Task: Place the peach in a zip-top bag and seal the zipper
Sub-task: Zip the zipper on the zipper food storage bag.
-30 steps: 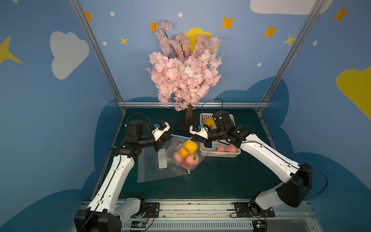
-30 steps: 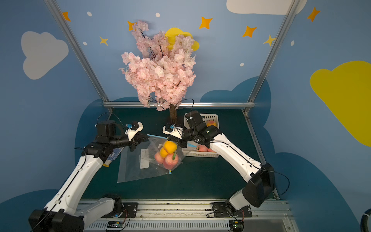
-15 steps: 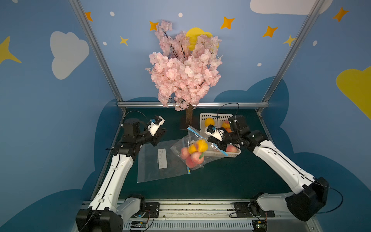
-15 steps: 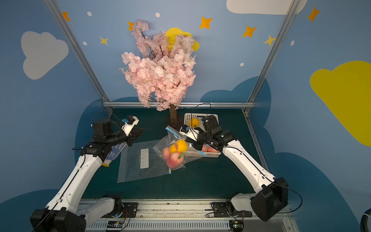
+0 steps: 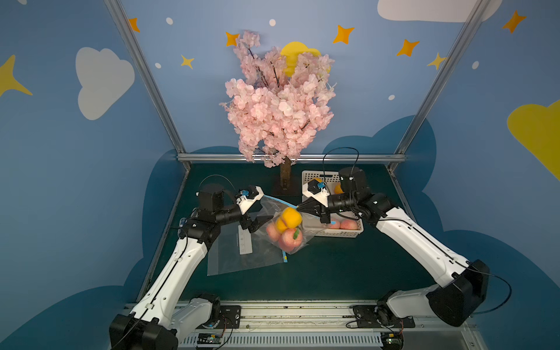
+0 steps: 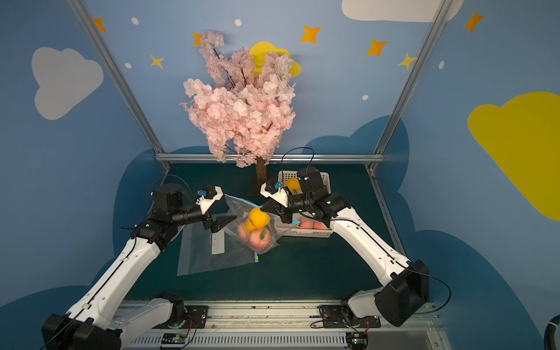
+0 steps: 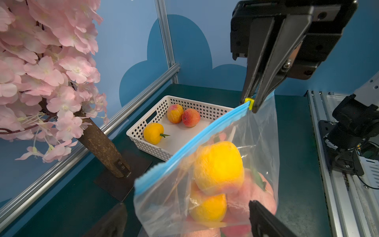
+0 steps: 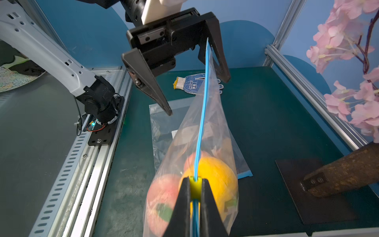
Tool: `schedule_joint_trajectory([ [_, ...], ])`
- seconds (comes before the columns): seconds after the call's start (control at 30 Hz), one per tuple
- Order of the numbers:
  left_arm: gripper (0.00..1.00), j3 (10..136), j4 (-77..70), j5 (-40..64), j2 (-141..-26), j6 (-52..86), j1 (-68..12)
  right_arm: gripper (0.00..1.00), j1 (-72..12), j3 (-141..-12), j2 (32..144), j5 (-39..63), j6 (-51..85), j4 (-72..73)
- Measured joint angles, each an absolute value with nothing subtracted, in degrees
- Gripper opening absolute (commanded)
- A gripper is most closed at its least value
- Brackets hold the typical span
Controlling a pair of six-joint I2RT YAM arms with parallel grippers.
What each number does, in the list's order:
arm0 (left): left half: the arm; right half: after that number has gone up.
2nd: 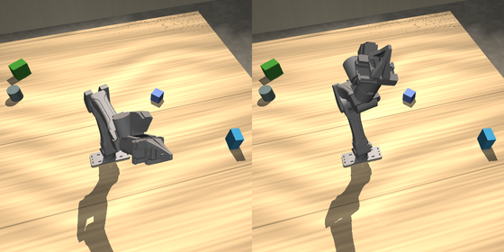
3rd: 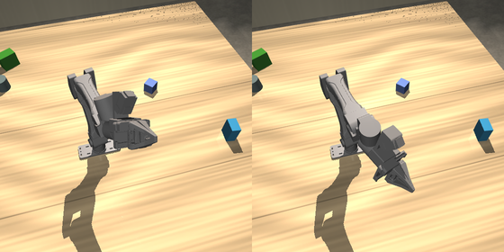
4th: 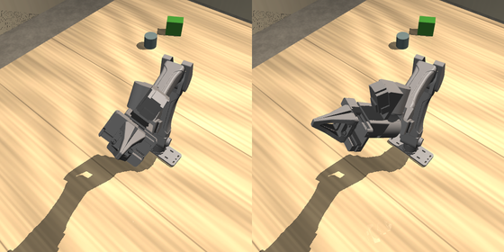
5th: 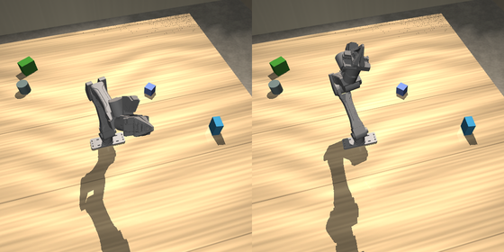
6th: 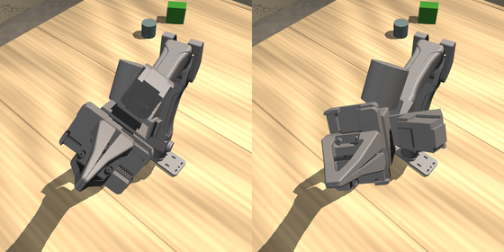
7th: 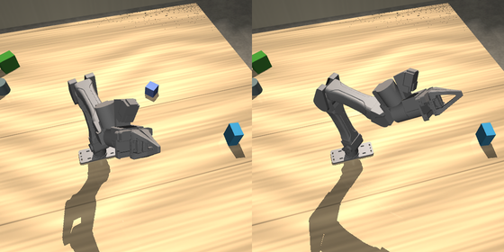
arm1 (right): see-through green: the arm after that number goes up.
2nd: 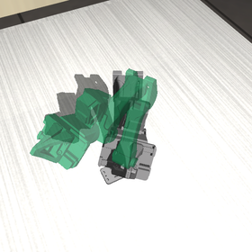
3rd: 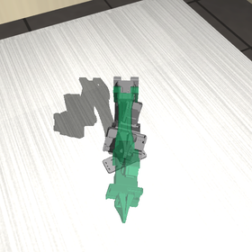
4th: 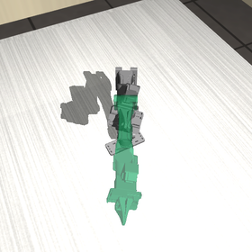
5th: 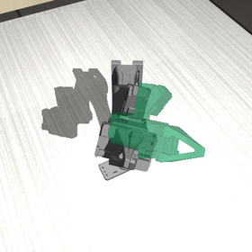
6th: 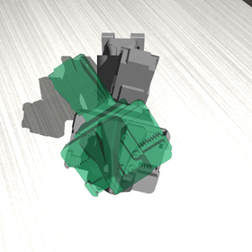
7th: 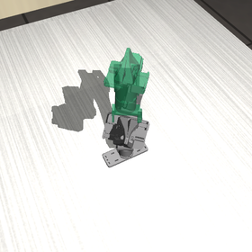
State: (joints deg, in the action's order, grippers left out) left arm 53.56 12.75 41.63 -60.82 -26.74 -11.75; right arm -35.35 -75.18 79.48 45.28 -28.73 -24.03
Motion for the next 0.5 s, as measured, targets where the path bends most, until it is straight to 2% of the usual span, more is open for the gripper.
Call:
schedule_joint_trajectory([
  [0.13, 0.72, 53.7, 12.8, 44.9, -60.9, -27.7, -11.7, 0.00, -35.4, -75.8, 80.2, 46.7, -29.1, -24.5],
  [0.27, 0.43, 55.2, 12.8, 48.2, -62.2, -27.5, -11.8, 0.00, -35.4, -76.0, 80.7, 48.0, -30.1, -25.4],
  [0.4, 0.19, 56.6, 13.0, 50.7, -63.8, -27.6, -11.8, 0.00, -35.4, -76.0, 80.8, 48.6, -31.0, -26.7],
  [0.43, 0.09, 56.7, 13.1, 51.1, -63.9, -27.7, -11.8, 0.00, -35.4, -76.0, 80.8, 48.5, -31.2, -27.1],
  [0.47, 0.03, 56.7, 13.4, 51.5, -64.0, -27.8, -11.8, 0.00, -35.4, -76.0, 80.8, 48.4, -31.4, -27.4],
  [0.5, 0.03, 56.8, 13.6, 51.7, -64.0, -28.1, -11.8, 0.00, -35.4, -76.0, 80.8, 48.0, -31.6, -27.6],
])
